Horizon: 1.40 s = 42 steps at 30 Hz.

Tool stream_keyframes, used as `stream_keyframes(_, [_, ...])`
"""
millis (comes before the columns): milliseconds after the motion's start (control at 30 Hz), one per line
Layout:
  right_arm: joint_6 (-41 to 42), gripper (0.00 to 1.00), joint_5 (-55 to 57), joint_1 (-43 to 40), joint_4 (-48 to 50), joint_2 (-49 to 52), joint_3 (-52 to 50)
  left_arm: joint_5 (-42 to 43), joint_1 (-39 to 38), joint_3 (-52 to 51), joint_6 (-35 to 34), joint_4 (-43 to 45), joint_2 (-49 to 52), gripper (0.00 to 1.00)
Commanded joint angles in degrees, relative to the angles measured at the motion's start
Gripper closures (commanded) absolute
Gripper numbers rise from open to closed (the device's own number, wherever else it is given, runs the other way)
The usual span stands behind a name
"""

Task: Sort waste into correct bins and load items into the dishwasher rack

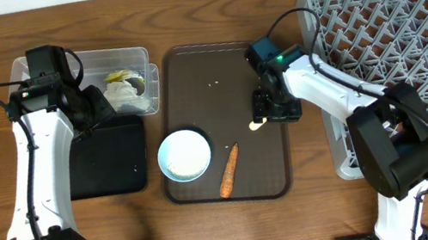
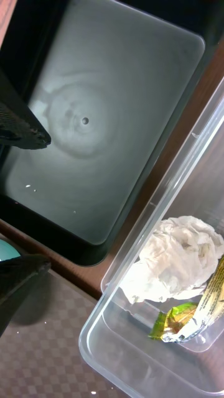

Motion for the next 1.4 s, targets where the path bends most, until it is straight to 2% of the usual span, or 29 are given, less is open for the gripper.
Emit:
stream_keyframes(0, [3.5, 0.45, 1.6, 0.5, 1.7, 1.4, 0.6, -0.3, 0.1, 0.4, -0.3, -0.1, -1.1, 0.43])
stream_keyframes(400, [6.0, 0.49, 9.0, 1.0, 4.0, 2.2, 0.6, -0.3, 0.1, 0.4, -0.3, -0.1, -1.1, 0.43])
stream_keyframes(533, [6.0, 0.58, 9.4, 1.0, 5.4, 2.2, 0.6, -0.3, 0.1, 0.4, -0.2, -0.1, -1.1, 0.43])
stream_keyframes(667, [6.0, 0.76, 9.3, 1.1, 5.9, 2.2, 0.6, -0.3, 0.1, 0.4, -0.2, -0.1, -1.1, 0.43])
stream_keyframes(767, [6.0, 0.85, 9.3, 1.3, 5.9, 2.2, 0.4, -0.3, 0.1, 0.4, -0.2, -0.1, -1.1, 0.43])
stream_keyframes(1133, [3.8, 0.93, 9.2, 3.1, 5.8, 2.2, 0.3, -0.3, 0.1, 0.4, -0.2, -0.1, -1.1, 0.43])
stream_keyframes(1367, [2.7, 0.94, 8.9, 4.0, 4.8, 2.2, 0.3, -0.3, 0.1, 0.4, -0.2, -0.1, -1.1, 0.43])
